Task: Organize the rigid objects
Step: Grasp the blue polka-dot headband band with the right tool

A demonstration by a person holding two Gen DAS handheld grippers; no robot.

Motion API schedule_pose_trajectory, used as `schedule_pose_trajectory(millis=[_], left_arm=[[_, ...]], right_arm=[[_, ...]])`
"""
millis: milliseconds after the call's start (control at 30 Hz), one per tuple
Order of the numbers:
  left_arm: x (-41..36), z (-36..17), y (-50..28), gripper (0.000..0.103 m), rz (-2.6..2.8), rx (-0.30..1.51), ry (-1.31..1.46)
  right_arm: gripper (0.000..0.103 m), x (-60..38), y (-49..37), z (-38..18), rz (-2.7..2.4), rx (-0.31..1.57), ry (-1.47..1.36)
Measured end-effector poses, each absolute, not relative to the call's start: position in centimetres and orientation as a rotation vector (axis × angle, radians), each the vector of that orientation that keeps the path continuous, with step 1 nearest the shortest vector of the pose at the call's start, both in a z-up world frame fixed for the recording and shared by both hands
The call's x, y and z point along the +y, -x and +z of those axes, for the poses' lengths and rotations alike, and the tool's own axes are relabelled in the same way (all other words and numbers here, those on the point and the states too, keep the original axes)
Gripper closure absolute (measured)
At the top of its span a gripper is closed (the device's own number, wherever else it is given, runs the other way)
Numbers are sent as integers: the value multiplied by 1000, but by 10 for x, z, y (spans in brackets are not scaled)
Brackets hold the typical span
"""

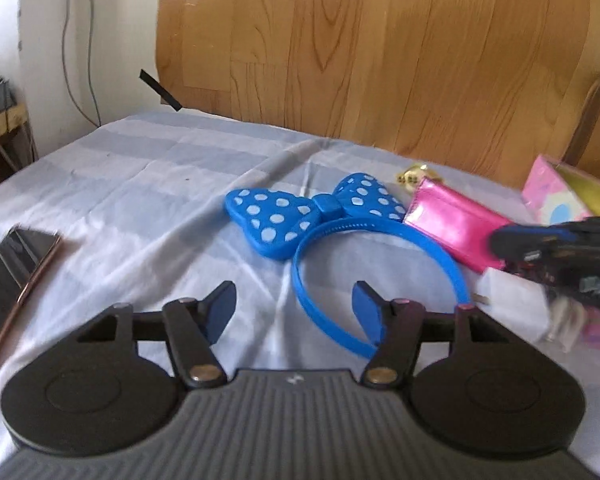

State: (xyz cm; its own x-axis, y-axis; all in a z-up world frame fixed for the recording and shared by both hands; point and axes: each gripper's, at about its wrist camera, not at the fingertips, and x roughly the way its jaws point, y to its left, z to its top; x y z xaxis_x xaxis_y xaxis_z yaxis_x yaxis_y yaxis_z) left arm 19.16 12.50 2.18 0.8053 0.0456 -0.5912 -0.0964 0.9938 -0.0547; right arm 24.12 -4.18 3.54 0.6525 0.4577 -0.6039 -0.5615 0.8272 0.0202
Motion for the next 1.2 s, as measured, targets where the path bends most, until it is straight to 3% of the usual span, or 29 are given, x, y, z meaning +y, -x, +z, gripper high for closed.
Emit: schedule_pose_trajectory(millis=[100,200,600,867,1200], left_arm=[[124,7,-203,70,111,669,60],[132,6,-193,91,84,640,54],[164,15,-71,99,24,559,144],[115,18,-44,98,-87,545,74],[4,80,-69,98,-370,414,-56]], right_arm=[[88,-13,-268,13,497,722,246],[96,-6,-282,-4,509,797,189],[93,-26,-124,0,594,599,180],[94,-89,-75,-10,478,586,35],[100,-179,-64,28,248,372,-39]])
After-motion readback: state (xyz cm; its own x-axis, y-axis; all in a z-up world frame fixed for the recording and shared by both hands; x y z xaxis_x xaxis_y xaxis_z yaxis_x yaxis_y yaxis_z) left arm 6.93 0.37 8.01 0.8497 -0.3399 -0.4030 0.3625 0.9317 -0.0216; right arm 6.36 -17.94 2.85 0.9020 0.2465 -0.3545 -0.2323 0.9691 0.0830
